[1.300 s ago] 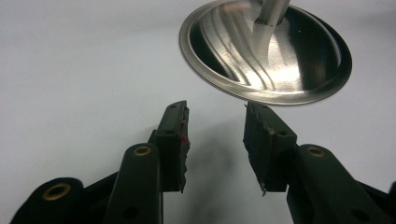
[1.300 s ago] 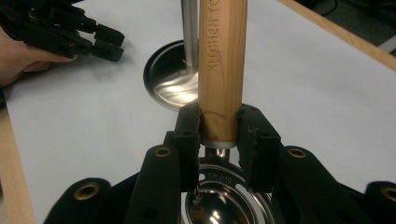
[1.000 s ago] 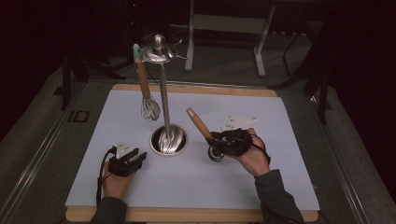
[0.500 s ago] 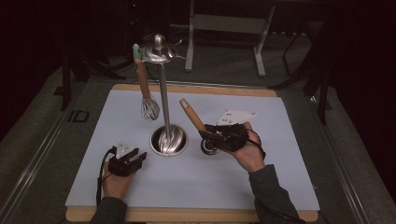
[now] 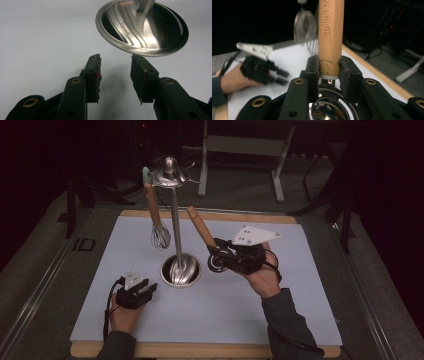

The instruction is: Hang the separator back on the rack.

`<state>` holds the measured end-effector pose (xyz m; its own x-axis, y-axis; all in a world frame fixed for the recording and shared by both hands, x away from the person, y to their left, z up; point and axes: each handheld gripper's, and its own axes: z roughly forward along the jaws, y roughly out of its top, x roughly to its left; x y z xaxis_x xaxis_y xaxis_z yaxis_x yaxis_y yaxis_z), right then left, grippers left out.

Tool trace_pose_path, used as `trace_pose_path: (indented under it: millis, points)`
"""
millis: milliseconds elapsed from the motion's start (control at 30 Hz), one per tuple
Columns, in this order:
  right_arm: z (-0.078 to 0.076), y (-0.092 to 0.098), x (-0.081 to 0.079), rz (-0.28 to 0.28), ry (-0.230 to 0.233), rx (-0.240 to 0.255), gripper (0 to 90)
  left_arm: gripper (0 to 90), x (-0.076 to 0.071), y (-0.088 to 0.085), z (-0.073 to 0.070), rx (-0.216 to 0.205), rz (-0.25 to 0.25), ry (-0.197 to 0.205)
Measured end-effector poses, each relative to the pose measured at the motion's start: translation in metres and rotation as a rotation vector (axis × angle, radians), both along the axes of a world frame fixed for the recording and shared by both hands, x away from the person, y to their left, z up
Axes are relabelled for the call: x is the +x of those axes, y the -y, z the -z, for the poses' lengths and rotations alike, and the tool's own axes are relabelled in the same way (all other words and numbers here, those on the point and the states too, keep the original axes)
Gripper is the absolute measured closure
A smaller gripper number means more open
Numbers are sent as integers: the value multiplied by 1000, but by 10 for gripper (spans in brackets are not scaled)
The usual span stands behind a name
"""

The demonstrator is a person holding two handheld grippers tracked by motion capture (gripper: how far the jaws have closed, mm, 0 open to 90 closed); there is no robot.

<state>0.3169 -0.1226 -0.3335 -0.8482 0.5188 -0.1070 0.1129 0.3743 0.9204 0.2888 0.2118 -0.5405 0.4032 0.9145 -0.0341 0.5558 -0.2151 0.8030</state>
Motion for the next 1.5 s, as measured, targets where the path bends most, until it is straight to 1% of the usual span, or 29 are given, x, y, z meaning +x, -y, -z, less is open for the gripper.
trace_pose_path:
  millis: [67,100,133,167,267,367,467,567,633,800,867,967,1033,1067,1100,1133,1333,1500]
  points:
    - [-9,-3,-2,-8,21,19,710,602,0,0,0,0,0,0]
    - [-9,-3,-2,-8,21,19,710,602,0,0,0,0,0,0]
    - [-13,-4,-3,-9,32,23,710,602,0,0,0,0,1,-1]
    - [-22,-8,-6,-17,53,35,710,602,0,0,0,-1,0,-1]
    - [-31,-13,-9,-28,72,47,710,602,0,0,0,0,0,0]
    - [-37,-19,-8,-28,86,54,710,602,0,0,0,0,0,0]
    - [-40,-24,-7,-24,81,69,710,602,0,0,0,-1,0,-1]
    - [-42,-28,-5,-24,86,67,710,602,0,0,0,-2,0,-1]
    - [-43,-32,-4,-21,88,57,710,602,0,0,0,-2,1,-1]
    - [-40,-37,-5,-20,85,54,710,602,0,0,0,-3,1,-1]
    - [-41,-39,-4,5,88,44,710,602,0,0,0,-1,1,-2]
    - [-40,-46,1,51,80,3,709,602,0,0,0,-1,1,-2]
    - [-37,-49,5,58,68,-15,701,602,0,0,0,-2,0,-1]
    - [-35,-50,7,51,63,-23,678,602,0,0,0,-3,0,-1]
    - [-33,-51,7,38,57,-21,619,602,0,0,0,-3,1,-1]
    - [-32,-51,7,35,57,-14,595,602,0,0,0,-2,1,-3]
    - [-30,-48,5,25,52,-1,569,602,0,0,0,-3,0,-1]
    - [-28,-40,8,37,28,7,561,602,0,0,0,-2,0,0]
